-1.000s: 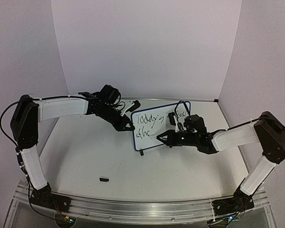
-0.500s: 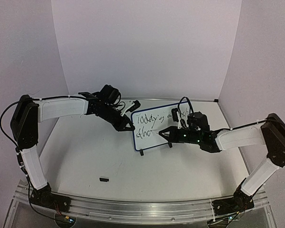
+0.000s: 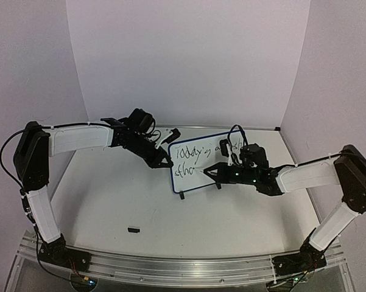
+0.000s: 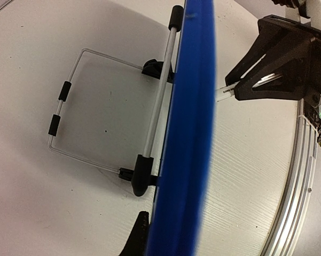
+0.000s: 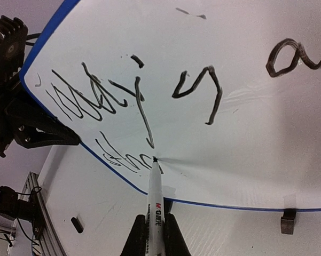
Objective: Write a sentence on the whiteboard
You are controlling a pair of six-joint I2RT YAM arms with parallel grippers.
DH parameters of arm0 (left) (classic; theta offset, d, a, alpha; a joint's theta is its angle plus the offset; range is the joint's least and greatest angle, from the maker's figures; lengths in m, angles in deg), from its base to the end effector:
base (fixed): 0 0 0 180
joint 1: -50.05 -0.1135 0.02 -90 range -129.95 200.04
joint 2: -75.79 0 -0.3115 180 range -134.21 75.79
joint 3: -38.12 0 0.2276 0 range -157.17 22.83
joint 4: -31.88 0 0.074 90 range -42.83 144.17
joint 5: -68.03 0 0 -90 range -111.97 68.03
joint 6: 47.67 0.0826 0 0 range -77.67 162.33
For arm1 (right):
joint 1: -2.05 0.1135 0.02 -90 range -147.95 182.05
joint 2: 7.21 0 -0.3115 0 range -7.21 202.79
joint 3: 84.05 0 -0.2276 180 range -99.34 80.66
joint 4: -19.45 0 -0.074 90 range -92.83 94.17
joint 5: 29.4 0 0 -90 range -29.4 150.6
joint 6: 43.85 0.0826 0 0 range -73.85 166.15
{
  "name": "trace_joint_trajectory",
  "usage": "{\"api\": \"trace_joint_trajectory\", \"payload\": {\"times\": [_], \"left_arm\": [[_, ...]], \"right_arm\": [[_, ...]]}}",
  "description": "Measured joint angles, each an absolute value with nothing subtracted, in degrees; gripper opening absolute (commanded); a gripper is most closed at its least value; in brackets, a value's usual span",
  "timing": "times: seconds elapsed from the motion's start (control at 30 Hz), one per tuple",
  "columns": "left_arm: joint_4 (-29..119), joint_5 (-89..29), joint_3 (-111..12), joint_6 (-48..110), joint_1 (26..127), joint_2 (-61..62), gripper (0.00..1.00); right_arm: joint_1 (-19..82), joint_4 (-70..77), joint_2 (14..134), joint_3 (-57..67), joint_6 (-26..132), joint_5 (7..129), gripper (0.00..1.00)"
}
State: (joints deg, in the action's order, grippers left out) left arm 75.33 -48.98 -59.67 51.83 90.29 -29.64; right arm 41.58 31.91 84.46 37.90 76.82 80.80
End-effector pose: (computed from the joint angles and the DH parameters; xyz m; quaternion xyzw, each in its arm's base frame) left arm 0.2973 -0.3007 0.2687 0.4562 0.7991 -0.2982 0.2539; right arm 0.2594 0.2511 0.2442 -0.1616 0.8020 0.4383 0.3721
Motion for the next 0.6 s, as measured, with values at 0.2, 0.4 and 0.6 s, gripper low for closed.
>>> {"api": "trace_joint_trajectory", "payload": {"times": [0.2, 0.4, 0.6], "left_arm": [[75.32, -48.98, -59.67, 51.83, 90.29, -29.64, 0.00], [75.31, -48.98, -59.67, 51.83, 90.29, -29.64, 0.00], [75.33, -48.98, -59.67, 51.83, 90.29, -29.64, 0.00]], "right_arm": [[41.58, 31.61, 85.24, 37.92, 76.82, 80.83, 0.00], [41.58, 30.85, 85.32, 37.92, 76.82, 80.65, 0.00], [41.58, 29.13, 85.32, 37.92, 76.72, 79.80, 0.00]]}}
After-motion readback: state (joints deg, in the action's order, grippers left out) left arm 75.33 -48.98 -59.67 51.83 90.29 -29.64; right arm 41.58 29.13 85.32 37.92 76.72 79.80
